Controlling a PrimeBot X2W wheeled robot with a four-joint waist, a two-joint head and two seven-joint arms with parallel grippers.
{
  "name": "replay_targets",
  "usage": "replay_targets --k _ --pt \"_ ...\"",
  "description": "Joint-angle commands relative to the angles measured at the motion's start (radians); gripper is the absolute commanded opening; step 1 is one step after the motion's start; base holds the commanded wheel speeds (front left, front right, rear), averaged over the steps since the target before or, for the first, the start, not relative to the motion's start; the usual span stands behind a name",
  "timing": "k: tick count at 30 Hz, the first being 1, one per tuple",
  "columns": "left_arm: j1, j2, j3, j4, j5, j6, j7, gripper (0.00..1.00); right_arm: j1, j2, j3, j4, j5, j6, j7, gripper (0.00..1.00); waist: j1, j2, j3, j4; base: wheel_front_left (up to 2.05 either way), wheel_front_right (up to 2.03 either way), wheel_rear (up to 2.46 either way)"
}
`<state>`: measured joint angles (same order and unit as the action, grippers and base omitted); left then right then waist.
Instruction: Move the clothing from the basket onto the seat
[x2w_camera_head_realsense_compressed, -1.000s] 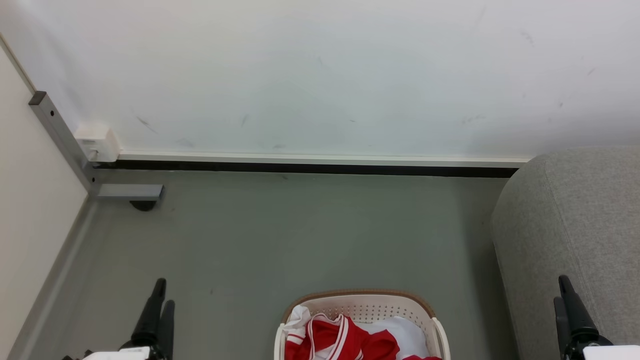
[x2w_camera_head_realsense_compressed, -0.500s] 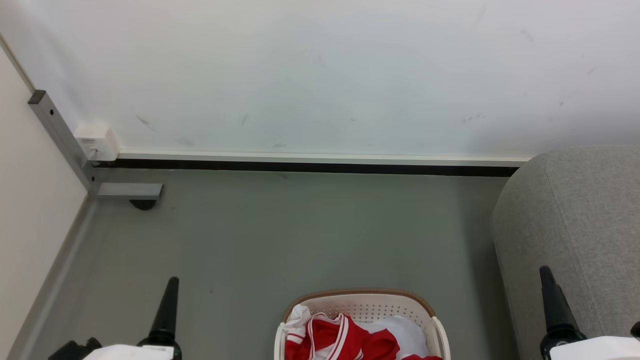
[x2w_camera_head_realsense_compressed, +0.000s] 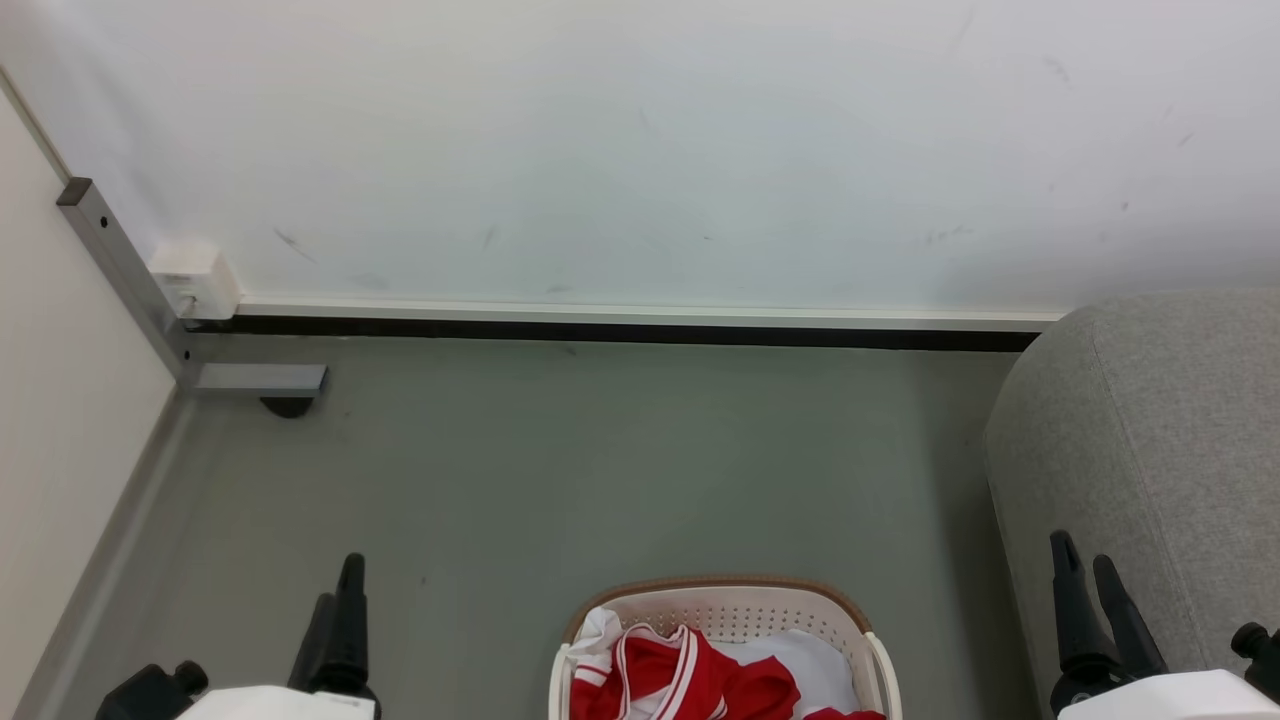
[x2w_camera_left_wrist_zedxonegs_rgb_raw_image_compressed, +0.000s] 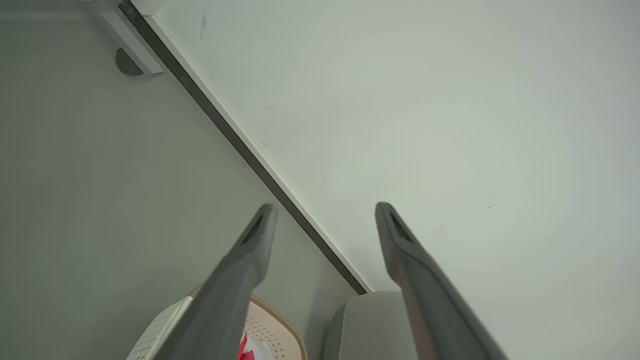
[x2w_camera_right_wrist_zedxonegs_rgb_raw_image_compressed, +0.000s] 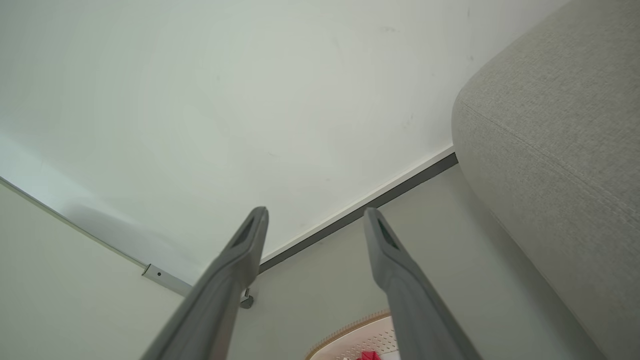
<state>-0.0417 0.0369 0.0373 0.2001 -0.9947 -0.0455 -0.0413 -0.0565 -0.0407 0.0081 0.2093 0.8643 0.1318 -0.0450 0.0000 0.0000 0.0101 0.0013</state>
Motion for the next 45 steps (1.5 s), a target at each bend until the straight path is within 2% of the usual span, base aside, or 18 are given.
replay_targets --k 1,25,45 --pt "-0.007 0.009 -0.001 -0.019 0.040 0.002 -0.014 1.00 -0.002 -0.012 0.005 -0.018 -0.037 -0.001 -0.010 1.00 0.0000 0.0000 0.000 0.000 0.00 0.00 0.00" --pt "0.006 0.012 -0.038 -0.044 0.360 0.010 -0.089 1.00 0.014 -0.008 0.027 -0.032 -0.359 -0.001 -0.085 1.00 0.0000 0.0000 0.006 -0.006 0.00 0.00 0.00" --pt "0.024 0.014 -0.058 -0.042 0.586 0.013 -0.143 1.00 0.034 -0.010 0.016 -0.021 -0.534 -0.001 -0.137 1.00 0.0000 0.0000 0.010 -0.009 0.00 0.00 0.00"
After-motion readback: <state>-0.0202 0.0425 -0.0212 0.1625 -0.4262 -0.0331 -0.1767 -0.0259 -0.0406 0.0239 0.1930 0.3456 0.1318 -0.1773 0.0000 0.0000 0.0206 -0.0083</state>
